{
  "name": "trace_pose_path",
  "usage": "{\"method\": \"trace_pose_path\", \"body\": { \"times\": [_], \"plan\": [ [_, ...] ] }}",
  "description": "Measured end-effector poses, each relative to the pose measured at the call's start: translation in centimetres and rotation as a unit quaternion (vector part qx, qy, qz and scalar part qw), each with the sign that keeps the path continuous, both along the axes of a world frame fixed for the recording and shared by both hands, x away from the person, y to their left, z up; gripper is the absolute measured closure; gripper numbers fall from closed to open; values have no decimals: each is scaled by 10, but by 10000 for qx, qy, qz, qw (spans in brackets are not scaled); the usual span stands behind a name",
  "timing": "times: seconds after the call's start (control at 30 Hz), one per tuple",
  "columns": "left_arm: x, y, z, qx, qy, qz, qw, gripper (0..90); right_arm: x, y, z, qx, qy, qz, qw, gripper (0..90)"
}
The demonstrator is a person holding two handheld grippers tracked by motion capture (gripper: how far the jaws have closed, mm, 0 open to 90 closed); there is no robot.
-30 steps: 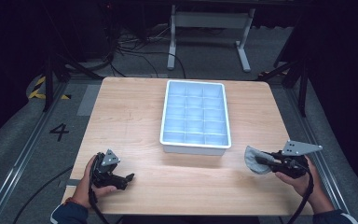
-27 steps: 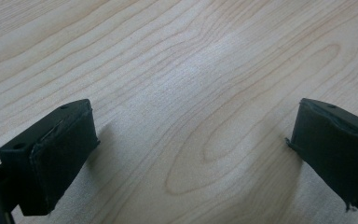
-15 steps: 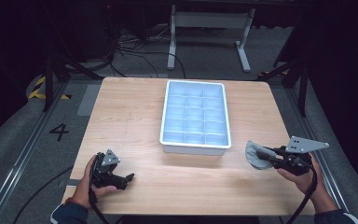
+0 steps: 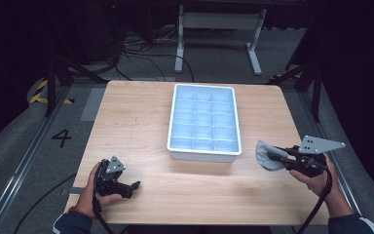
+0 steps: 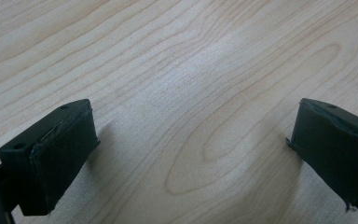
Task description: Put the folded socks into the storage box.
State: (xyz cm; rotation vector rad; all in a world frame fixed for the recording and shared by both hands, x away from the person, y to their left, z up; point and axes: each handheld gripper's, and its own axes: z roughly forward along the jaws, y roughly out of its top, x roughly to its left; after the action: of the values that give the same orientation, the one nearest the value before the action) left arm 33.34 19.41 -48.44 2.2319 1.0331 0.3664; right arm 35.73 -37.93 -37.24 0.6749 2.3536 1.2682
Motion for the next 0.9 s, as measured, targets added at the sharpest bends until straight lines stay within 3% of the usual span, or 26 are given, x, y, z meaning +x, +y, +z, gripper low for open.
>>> {"method": "trace_pose_path", "body": {
  "times": [0.5,0.9],
  "plan": [
    [0,0,0,3,-8,-4,10000,5,10,2,19,-136,-80,33,9999,748],
    [0,0,0,3,5,-4,10000,5,20,16,29,-264,-107,104,9995,747]
  ]
}}
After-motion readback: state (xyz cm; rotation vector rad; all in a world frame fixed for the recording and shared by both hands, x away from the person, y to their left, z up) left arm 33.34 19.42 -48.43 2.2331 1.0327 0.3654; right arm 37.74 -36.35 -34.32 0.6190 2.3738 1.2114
